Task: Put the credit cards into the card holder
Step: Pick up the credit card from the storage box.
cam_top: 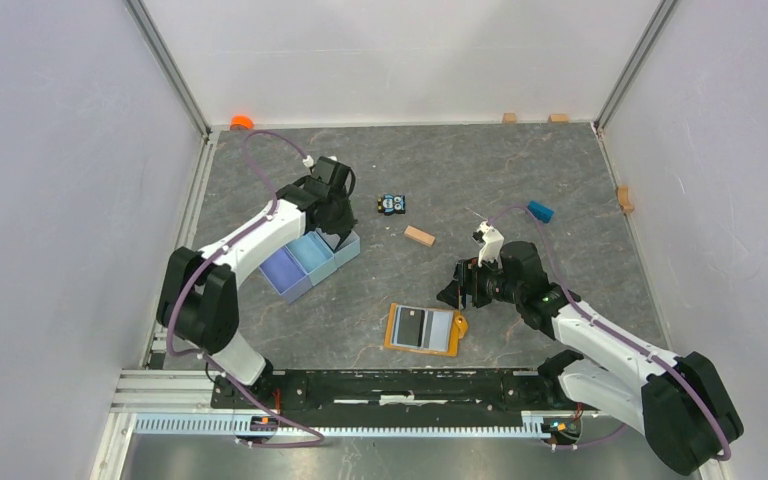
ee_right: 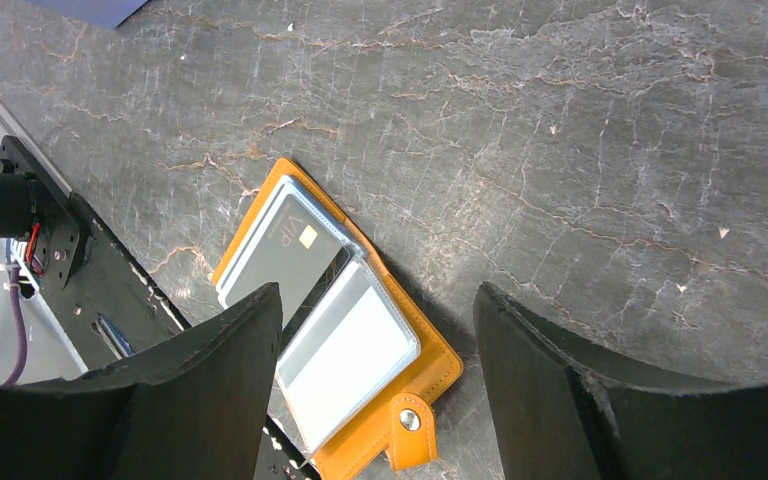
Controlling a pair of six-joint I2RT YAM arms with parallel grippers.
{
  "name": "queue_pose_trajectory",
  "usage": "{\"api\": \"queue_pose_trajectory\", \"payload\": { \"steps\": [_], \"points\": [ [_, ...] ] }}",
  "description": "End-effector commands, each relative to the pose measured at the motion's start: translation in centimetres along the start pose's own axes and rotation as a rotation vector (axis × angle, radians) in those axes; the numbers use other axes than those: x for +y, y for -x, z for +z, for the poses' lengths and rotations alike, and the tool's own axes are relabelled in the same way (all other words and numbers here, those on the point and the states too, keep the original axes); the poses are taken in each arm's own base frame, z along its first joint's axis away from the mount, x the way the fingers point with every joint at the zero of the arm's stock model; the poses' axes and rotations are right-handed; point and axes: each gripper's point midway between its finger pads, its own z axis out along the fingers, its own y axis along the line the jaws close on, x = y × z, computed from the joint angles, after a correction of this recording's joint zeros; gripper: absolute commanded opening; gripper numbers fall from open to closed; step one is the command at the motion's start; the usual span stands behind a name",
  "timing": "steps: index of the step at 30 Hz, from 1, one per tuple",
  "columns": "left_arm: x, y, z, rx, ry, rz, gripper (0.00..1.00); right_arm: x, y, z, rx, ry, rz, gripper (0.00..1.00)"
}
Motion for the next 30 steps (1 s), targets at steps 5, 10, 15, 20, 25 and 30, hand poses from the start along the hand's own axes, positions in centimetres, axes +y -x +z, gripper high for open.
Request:
{"api": "queue_pose_trajectory", "payload": {
  "steps": [5,10,15,20,25,30],
  "points": [
    [1.0,1.2,-1.7,-0.043,0.050,0.066,0.02,0.8,1.5,0.0,-0.041,0.031,-0.010,0.74],
    [2.2,0.7,-1.6,-0.019,0.096,0.144,0.02,0.8,1.5,-0.1,-0.046,0.029,-0.010,0.74],
    [3.6,1.0,-2.2,-0.052,0.142,0.200,0.02,0.6,1.3,0.0,-0.046,0.026,-0.004,0.74],
    [5.2,0.7,-2.2,-0.051,0.217,0.223,0.02,0.8,1.2,0.0,-0.046,0.037,0.002,0.74],
    [7.0,0.1,-1.6,-0.018,0.315,0.245,0.02,0.8,1.2,0.0,-0.050,0.036,0.003,0.75],
    [7.9,-0.2,-0.9,0.011,0.374,0.261,0.02,0.8,1.1,-0.1,-0.052,0.036,0.006,0.74]
  ]
}}
